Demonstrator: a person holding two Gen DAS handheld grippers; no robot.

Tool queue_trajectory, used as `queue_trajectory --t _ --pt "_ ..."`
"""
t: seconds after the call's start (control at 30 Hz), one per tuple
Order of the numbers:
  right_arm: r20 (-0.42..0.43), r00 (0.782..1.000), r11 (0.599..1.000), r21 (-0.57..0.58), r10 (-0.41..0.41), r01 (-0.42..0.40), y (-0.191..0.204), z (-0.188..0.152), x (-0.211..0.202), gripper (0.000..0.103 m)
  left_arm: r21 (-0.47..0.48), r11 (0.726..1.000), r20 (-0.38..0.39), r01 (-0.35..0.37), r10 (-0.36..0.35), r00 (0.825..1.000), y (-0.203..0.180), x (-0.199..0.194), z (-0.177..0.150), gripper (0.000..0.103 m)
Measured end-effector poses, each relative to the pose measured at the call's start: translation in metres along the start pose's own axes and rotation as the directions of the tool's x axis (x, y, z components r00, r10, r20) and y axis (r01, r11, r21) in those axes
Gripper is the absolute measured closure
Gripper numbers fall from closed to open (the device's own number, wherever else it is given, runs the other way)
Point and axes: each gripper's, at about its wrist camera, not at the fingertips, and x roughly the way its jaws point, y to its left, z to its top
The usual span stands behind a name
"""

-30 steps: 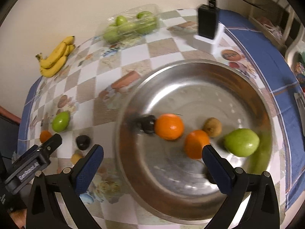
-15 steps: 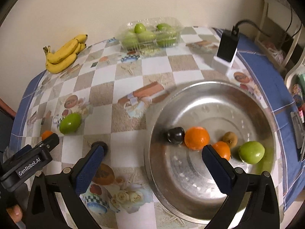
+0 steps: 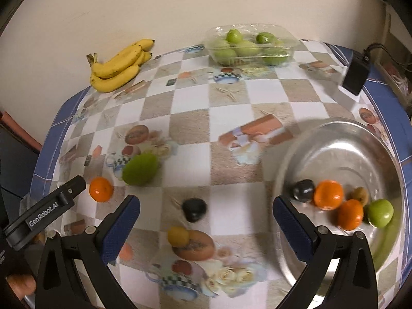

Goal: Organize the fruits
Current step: 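Withdraw both grippers from the tray toward the remaining fruits, then grasp the dark plum with the right gripper while the left gripper grasps an orange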

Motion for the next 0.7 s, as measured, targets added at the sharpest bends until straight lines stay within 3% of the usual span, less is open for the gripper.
queue_trajectory --t 0.27,0.5,0.63,0.7 --pt "-0.022 0.998 0.997 -0.026 0.066 -0.067 0.019 0.003 0.011 0.002 -0.041 0.998 0.01 0.044 -0.044 0.999 0.021 0.008 0.008 0.0" --pt "-0.106 0.993 0.998 -0.022 0.059 -0.061 0.014 -0.001 0.033 0.03 -0.057 0.994 -0.03 0.097 -0.099 0.995 0.017 0.027 0.009 0.0" --pt "-0.145 0.988 0.998 -0.013 0.053 -0.055 0.01 -0.005 0.045 0.041 -0.052 0.987 -0.061 0.15 -0.154 0.986 0.011 0.036 0.008 0.0" --pt "-0.155 0.987 0.999 -0.013 0.041 -0.043 0.009 -0.006 0.049 0.046 -0.018 0.99 -0.066 0.14 -0.141 0.988 0.004 0.039 0.008 0.001"
